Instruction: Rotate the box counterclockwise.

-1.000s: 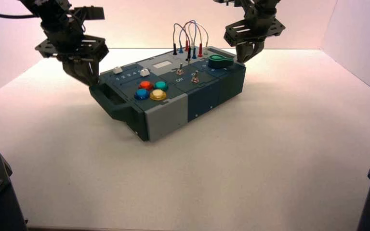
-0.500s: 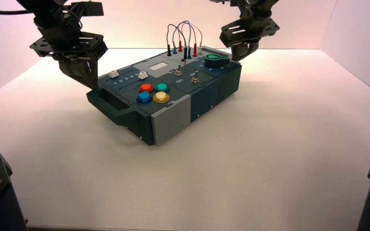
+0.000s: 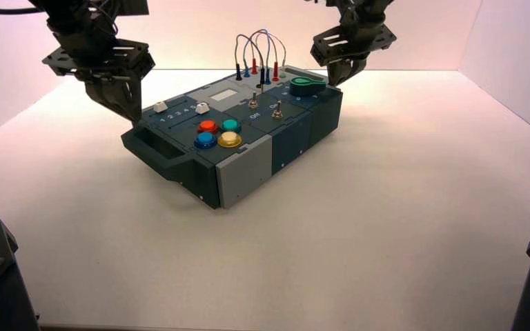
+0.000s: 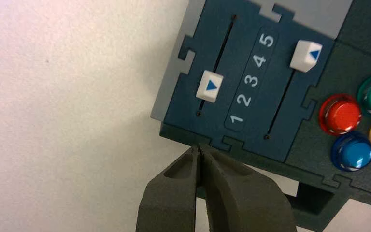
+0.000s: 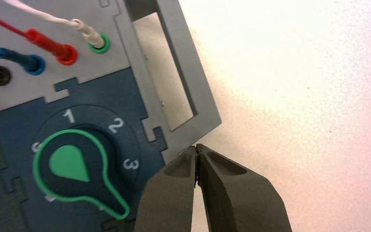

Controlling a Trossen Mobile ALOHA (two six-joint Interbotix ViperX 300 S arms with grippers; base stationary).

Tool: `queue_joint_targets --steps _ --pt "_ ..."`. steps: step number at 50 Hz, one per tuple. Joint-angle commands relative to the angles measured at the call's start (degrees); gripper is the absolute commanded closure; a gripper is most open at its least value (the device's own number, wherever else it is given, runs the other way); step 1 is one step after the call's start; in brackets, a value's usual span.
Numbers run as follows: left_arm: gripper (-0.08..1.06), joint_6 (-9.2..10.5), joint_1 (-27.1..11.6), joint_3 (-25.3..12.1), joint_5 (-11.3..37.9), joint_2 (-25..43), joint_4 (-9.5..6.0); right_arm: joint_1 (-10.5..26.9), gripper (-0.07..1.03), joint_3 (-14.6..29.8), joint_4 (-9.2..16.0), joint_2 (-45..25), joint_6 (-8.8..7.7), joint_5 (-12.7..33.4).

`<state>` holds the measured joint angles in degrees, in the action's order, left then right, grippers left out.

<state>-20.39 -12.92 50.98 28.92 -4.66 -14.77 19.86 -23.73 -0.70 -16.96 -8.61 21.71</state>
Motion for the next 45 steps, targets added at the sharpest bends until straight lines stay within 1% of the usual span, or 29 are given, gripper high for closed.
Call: queue_joint_targets --steps 1,10,20,25,29,30,32,34,38,41,42,44,45 --pt "1.0 -0.18 -0.3 -2.0 0.8 -3.0 0.35 1.4 0.98 1.3 0.4 4.0 0.18 1.3" --pt "1.0 -0.18 -0.3 -4.7 4.3 -4.3 2.11 1.4 0.98 1.5 0.5 6.6 0.18 4.7" --pt "1.0 -0.35 -0.3 -7.4 7.6 -5.4 3.34 1.8 0.98 0.4 0.7 11.2 0.18 8.4" --pt "1.01 -0.62 -0.2 -9.1 9.3 -6.2 3.52 1.8 0.98 -1.1 1.1 14.2 0.18 10.4" --pt "1.01 -1.67 -0.2 -10.4 11.0 -6.5 3.52 1.8 0.98 -1.9 1.2 15.9 -0.09 12.0" --pt "1.01 -1.67 -0.2 -10.4 11.0 -6.5 3.52 1.8 0.98 -1.9 1.2 15.9 -0.09 12.0" --pt "1.01 -3.08 -0.2 -11.2 12.3 -6.6 3.6 1.8 0.98 -2.7 1.4 17.1 -0.26 13.7" --pt "1.01 -3.87 -0.3 -11.4 12.9 -6.5 3.6 1.8 0.98 -3.2 1.5 17.8 -0.44 14.4" --pt "1.01 -5.98 -0.3 -12.0 13.6 -6.5 3.6 1.8 0.98 -4.3 1.8 19.5 -1.14 15.8" --pt "1.01 -6.94 -0.4 -12.0 13.6 -6.6 3.34 1.8 0.98 -5.4 2.4 20.9 -2.46 16.3" --pt "1.01 -7.21 -0.6 -12.0 13.6 -6.6 3.25 1.8 0.98 -5.8 2.8 21.4 -3.16 16.6" --pt "1.01 -7.65 -1.2 -12.0 13.5 -6.7 3.16 2.0 0.98 -6.7 3.7 22.2 -5.45 17.1" --pt "1.01 -7.91 -1.6 -12.0 13.4 -6.8 3.16 2.1 0.98 -6.9 3.9 22.3 -6.15 17.3"
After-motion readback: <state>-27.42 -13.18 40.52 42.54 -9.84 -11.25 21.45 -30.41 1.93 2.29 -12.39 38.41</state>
